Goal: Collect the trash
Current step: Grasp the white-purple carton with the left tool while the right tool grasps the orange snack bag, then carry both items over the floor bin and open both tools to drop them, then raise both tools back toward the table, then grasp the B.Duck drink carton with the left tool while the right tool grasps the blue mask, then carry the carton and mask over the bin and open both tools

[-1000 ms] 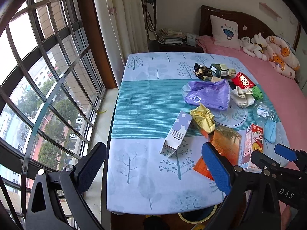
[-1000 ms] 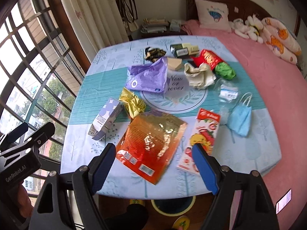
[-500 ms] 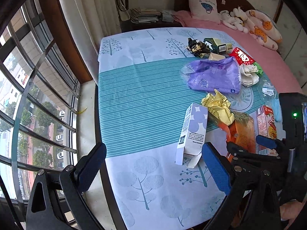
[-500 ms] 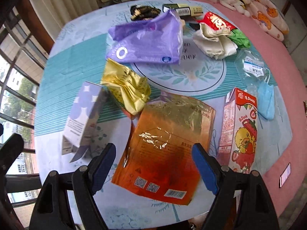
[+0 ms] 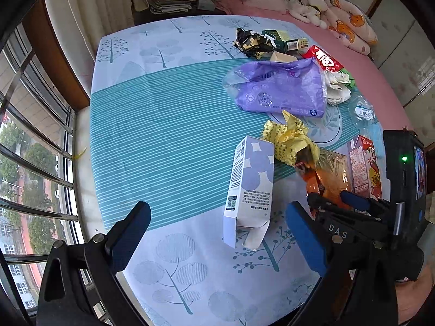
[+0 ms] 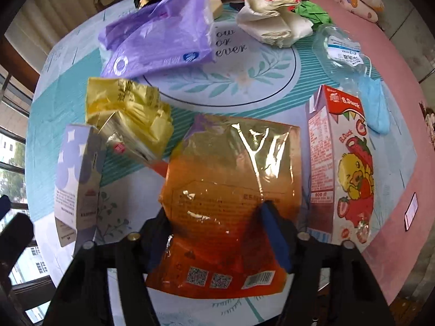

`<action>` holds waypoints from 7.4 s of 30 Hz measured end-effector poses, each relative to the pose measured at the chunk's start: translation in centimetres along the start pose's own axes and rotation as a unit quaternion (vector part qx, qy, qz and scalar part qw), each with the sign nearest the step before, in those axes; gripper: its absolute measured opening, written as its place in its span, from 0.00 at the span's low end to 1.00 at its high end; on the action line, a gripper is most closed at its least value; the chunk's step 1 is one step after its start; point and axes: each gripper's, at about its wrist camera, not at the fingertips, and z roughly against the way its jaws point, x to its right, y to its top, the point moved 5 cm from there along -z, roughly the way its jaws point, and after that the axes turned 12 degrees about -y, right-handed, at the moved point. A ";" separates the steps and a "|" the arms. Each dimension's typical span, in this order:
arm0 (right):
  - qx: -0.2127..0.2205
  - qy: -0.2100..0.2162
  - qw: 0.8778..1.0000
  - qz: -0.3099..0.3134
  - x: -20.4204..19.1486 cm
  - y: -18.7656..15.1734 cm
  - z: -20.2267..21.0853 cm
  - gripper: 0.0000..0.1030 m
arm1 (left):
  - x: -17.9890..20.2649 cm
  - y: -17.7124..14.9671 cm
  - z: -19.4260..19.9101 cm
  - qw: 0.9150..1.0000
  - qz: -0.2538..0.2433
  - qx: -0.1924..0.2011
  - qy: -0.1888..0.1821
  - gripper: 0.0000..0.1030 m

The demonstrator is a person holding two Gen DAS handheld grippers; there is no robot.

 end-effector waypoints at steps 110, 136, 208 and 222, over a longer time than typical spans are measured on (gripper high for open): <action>-0.094 0.188 0.977 0.047 17.4 -21.7 -27.6 0.42 | 16.9 -30.1 -28.0 0.987 0.125 -0.049 0.091 0.92; 0.073 0.198 0.977 0.019 24.3 -14.6 4.3 0.42 | 26.1 -15.5 2.6 0.993 0.004 0.111 0.046 0.92; 0.093 0.167 0.964 0.185 23.2 8.9 -3.7 0.07 | 25.2 0.8 -7.4 0.986 0.094 -0.007 0.140 0.50; 0.143 0.188 0.967 0.100 24.9 2.7 4.5 0.07 | 23.0 -4.7 1.3 0.986 0.072 0.083 0.123 0.50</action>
